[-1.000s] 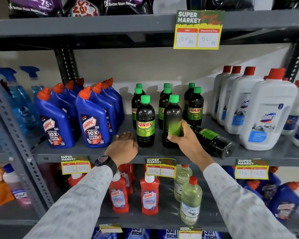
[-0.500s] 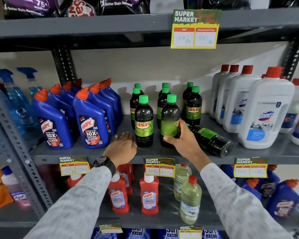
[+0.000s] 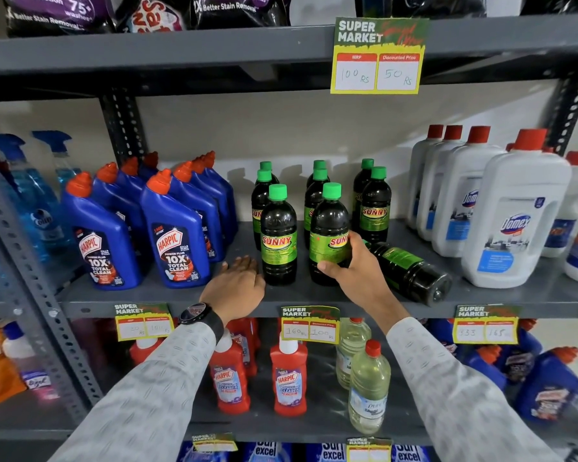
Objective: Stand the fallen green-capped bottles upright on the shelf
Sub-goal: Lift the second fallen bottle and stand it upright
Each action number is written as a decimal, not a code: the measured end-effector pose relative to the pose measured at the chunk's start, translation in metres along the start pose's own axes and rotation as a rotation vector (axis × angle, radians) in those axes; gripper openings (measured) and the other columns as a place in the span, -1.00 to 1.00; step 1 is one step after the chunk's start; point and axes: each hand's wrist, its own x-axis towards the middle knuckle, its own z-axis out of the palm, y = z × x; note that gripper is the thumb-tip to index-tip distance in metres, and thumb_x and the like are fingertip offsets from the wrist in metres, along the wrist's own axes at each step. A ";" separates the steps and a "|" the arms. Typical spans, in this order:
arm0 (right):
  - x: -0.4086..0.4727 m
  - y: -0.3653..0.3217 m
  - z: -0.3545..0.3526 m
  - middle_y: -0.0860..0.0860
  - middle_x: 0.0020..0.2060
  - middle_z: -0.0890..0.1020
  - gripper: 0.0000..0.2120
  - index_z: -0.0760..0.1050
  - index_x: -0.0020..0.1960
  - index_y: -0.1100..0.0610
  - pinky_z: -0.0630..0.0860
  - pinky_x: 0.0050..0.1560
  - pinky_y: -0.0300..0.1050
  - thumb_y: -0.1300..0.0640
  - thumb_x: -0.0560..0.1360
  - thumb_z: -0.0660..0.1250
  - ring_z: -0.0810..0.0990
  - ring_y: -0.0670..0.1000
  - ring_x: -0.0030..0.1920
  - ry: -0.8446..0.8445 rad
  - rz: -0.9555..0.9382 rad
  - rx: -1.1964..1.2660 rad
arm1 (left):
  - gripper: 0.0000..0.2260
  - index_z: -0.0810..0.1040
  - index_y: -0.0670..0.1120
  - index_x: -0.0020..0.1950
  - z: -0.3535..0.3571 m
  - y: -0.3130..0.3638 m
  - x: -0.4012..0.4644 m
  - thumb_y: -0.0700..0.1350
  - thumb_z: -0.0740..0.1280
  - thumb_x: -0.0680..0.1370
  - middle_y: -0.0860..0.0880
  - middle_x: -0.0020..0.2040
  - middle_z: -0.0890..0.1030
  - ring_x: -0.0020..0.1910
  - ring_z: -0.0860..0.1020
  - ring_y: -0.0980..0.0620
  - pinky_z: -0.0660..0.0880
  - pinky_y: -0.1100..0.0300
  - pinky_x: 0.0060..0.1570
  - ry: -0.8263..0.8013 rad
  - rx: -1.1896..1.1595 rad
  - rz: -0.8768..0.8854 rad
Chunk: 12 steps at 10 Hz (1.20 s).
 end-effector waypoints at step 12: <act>0.027 -0.043 -0.080 0.12 0.18 0.63 -0.46 0.53 0.32 0.13 0.58 0.19 0.16 -0.16 0.48 0.48 0.61 0.19 0.15 0.055 0.074 -0.753 | -0.43 0.09 -0.14 0.68 0.009 -0.007 0.007 0.08 -0.09 0.71 -0.14 0.70 0.11 0.69 0.07 -0.08 -0.02 -0.08 0.62 0.003 0.058 -0.001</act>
